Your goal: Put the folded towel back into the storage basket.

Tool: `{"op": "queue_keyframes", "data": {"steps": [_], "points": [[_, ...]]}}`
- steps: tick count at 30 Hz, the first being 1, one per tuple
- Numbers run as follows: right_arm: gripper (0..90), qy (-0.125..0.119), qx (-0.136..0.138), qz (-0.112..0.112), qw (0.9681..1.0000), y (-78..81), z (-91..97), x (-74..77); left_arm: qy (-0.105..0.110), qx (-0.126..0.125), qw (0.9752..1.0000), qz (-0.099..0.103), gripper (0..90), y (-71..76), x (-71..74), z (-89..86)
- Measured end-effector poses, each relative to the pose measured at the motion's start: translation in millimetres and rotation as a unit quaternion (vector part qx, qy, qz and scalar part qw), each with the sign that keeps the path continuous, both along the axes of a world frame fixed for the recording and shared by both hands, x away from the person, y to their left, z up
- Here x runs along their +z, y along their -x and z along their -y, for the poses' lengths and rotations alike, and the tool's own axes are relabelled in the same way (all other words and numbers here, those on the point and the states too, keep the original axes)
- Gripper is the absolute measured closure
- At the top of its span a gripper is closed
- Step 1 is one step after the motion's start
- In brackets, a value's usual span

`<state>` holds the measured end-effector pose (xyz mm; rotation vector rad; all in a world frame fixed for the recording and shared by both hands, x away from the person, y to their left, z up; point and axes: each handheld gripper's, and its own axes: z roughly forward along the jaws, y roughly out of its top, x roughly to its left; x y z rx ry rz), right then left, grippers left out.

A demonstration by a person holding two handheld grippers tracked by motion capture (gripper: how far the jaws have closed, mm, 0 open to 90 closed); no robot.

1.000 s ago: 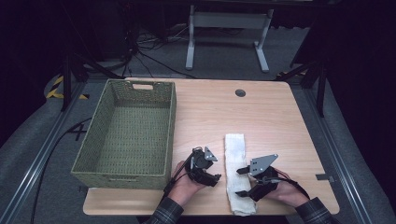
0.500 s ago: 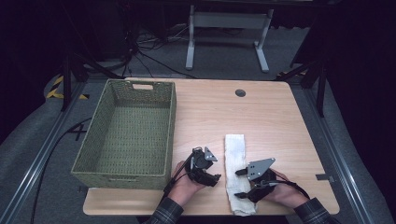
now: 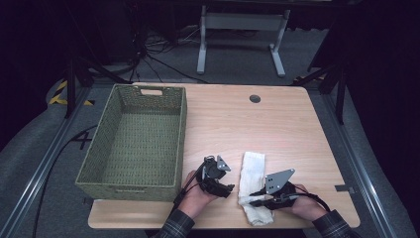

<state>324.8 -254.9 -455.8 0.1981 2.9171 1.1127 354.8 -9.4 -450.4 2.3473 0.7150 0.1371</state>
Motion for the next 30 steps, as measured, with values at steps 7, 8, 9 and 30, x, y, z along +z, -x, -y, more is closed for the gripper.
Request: {"op": "queue_keyframes", "data": {"steps": [7, 8, 9, 30], "points": [[77.7, 0.000, 0.005, -0.005, 1.0000, -1.1, 0.5, 0.1, 0.009, -0.015, 0.9999, 0.003, 31.6, -6.9, 6.3, 7.8], [77.7, 0.000, 0.006, -0.005, 1.0000, -1.2, 0.4, 0.1, 0.011, -0.017, 0.9998, 0.006, 31.5, -8.2, 7.2, 9.1], [77.7, 0.000, 0.006, -0.005, 1.0000, -1.2, 0.4, 0.1, 0.010, -0.021, 0.9997, 0.007, 31.5, -10.5, 9.5, 11.2], [77.6, 0.001, 0.006, -0.008, 1.0000, -2.0, 0.3, 0.3, 0.027, -0.114, 0.9922, 0.042, 28.8, -68.0, 26.9, 63.7]]}}
